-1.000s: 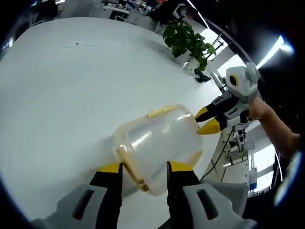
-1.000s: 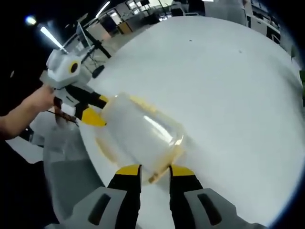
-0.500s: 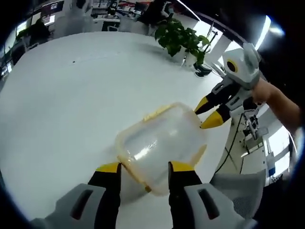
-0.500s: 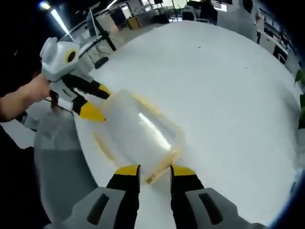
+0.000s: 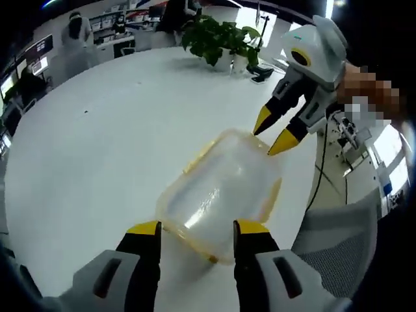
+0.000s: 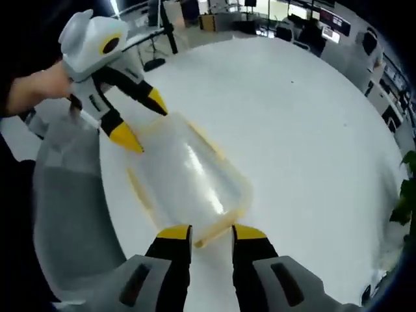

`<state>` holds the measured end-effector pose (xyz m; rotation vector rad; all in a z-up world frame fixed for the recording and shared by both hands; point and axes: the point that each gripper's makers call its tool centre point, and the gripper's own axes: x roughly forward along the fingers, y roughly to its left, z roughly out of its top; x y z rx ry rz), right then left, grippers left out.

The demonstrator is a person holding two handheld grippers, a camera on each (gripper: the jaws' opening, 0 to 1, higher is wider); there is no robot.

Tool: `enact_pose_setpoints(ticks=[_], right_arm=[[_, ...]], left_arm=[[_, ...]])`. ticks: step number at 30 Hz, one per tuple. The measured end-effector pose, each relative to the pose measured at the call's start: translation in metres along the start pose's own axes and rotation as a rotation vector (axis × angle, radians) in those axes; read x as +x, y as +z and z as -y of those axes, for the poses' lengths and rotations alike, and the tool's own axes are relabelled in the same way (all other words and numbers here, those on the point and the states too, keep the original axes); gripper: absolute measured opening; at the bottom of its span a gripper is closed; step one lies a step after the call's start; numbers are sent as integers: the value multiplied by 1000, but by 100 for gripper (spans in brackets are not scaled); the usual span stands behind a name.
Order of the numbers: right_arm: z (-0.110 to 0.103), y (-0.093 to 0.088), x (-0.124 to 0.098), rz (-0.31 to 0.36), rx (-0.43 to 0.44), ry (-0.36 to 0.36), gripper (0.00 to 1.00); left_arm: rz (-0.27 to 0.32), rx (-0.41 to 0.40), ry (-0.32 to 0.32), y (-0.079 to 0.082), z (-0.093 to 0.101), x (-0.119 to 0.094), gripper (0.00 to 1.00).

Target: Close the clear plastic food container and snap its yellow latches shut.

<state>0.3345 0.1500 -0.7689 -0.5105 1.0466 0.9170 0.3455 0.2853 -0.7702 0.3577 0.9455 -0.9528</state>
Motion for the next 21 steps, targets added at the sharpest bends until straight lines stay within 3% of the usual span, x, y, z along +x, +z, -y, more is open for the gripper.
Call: enact_pose_setpoints(ticks=[7, 10, 16, 19, 21], right_arm=[[0, 14, -6, 42, -60, 28, 23], [-1, 21, -7, 52, -80, 53, 24], [-8, 30, -6, 50, -175, 110, 25], [-23, 33, -6, 62, -299, 173, 25], [-25, 32, -4, 56, -311, 167, 25]], left_arm=[[-16, 255, -18, 2, 2, -5, 44], [-25, 296, -31, 3, 4, -7, 45], [-6, 346, -116, 10, 15, -6, 45], [-5, 397, -153, 11, 21, -5, 44], [-6, 414, -157, 12, 22, -5, 44]])
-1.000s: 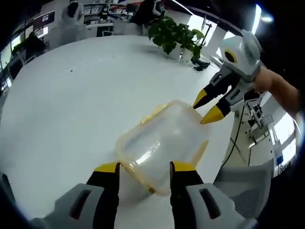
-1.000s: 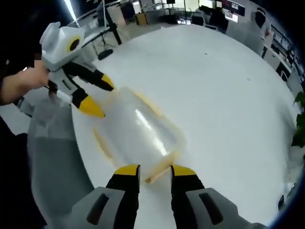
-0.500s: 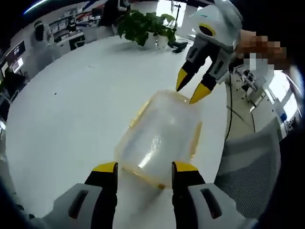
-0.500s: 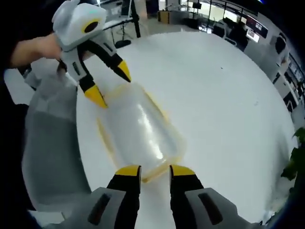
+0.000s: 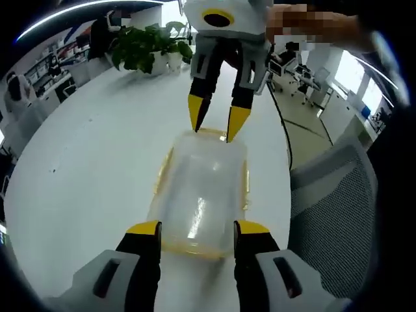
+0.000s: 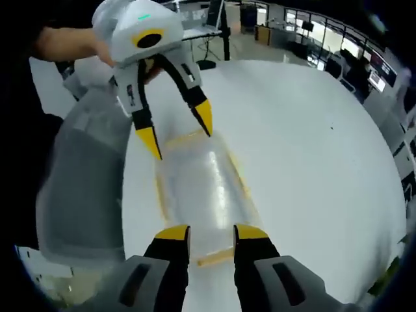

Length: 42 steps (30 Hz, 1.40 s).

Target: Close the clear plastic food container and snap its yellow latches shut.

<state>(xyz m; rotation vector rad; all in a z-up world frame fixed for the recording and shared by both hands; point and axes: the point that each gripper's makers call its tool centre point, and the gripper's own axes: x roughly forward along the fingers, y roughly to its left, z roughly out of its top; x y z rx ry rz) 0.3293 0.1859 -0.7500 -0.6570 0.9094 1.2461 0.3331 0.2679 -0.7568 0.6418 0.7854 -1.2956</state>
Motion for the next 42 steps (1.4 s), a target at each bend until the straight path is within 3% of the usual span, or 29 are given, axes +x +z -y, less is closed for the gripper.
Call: enact_pose_setpoints(ticks=[13, 25, 42], right_arm=[[1, -1, 7, -18, -41, 3, 24], [2, 21, 18, 12, -39, 7, 24], [11, 31, 25, 33, -36, 9, 24]], left_arm=[[-23, 36, -19, 4, 3, 9, 42], [-6, 41, -35, 17, 4, 18, 42], [-30, 66, -14, 21, 8, 24, 41]])
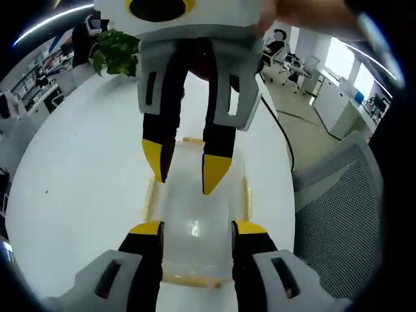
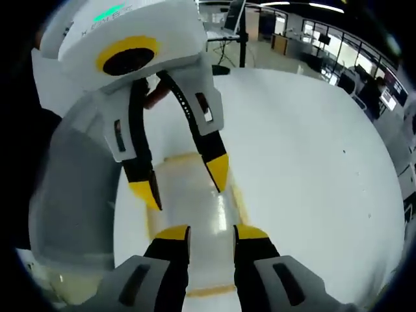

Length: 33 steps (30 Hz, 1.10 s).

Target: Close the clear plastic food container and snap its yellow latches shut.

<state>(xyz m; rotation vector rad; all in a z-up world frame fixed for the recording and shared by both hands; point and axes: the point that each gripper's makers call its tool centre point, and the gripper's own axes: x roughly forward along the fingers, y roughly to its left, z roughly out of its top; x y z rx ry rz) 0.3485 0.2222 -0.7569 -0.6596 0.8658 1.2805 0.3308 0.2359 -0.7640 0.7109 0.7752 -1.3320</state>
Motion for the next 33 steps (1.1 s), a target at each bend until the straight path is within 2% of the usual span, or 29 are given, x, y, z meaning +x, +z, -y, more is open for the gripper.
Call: enact_pose_setpoints(ticks=[9, 13, 19, 23, 27, 33], right_arm=[[9, 1, 3, 7, 9, -7, 25], [14, 5, 4, 16, 25, -7, 26], [17, -1, 11, -5, 59, 9, 32], [16, -5, 12, -10, 75, 32, 39], [16, -5, 11, 1, 67, 39, 37], [17, -5, 11, -9, 90, 61, 36]], left_arm=[[-15, 3, -2, -1, 5, -1, 44], [-14, -5, -8, -1, 7, 0, 50], [-22, 15, -13, -2, 11, 1, 56], [-37, 46, 12, -2, 13, 4, 59], [-47, 95, 33, -2, 14, 8, 61], [-43, 70, 27, 0, 12, 7, 63]])
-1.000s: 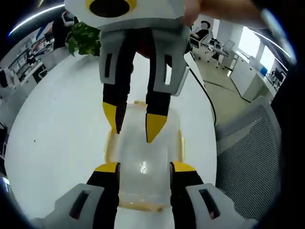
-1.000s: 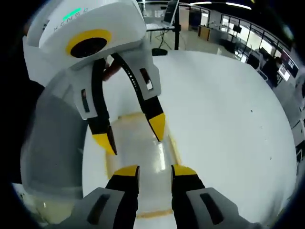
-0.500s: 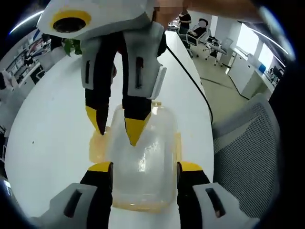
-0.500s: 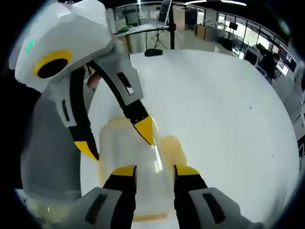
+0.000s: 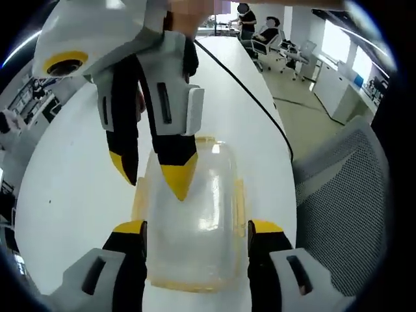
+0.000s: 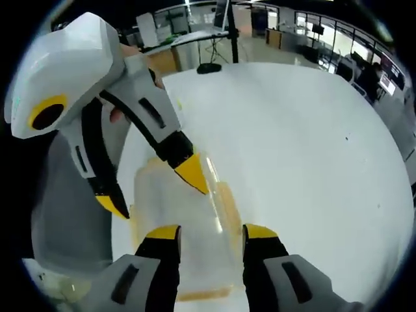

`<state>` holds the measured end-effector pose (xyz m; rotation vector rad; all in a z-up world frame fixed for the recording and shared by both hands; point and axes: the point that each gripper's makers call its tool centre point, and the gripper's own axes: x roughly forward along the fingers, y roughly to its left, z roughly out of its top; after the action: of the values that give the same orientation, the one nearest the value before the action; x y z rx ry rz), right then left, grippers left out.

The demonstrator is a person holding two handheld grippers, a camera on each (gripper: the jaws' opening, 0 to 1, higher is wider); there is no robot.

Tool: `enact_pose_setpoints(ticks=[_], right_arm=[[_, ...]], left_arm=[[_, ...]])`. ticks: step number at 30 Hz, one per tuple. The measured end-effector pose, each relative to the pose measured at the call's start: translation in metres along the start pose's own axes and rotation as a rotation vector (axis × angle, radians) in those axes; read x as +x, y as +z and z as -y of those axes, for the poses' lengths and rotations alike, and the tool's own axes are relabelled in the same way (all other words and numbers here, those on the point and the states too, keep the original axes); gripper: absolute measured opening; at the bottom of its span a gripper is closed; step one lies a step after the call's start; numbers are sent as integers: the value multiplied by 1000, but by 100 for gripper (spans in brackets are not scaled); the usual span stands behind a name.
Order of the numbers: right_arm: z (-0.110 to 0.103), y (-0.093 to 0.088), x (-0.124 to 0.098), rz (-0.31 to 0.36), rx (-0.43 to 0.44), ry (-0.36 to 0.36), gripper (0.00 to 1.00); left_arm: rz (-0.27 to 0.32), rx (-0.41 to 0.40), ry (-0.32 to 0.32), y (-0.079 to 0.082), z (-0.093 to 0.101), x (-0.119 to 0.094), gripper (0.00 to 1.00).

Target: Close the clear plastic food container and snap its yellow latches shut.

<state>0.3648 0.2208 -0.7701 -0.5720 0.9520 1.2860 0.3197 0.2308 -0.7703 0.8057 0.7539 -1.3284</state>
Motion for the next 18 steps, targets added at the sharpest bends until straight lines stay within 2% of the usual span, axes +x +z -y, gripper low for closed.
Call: enact_pose_setpoints(ticks=[6, 8, 9, 10, 12, 15, 18], right_arm=[[-1, 2, 1, -12, -13, 14, 33], [0, 2, 1, -16, -56, 23, 31], [3, 3, 1, -9, -108, 12, 28], [4, 6, 1, 8, -109, 5, 22], [6, 8, -2, 20, -100, 20, 18], [9, 10, -1, 26, -104, 14, 30], [6, 16, -5, 52, -78, 44, 27]], left_arm=[[3, -9, 2, 0, 1, 0, 62], [2, -7, 3, 0, 1, 0, 62], [3, -8, 3, 0, 1, 0, 62], [5, -9, 2, 0, 1, 0, 62], [7, -11, 1, 1, 1, 0, 62], [6, -14, 3, 2, 1, 0, 61], [5, -15, 7, 2, 1, 0, 61]])
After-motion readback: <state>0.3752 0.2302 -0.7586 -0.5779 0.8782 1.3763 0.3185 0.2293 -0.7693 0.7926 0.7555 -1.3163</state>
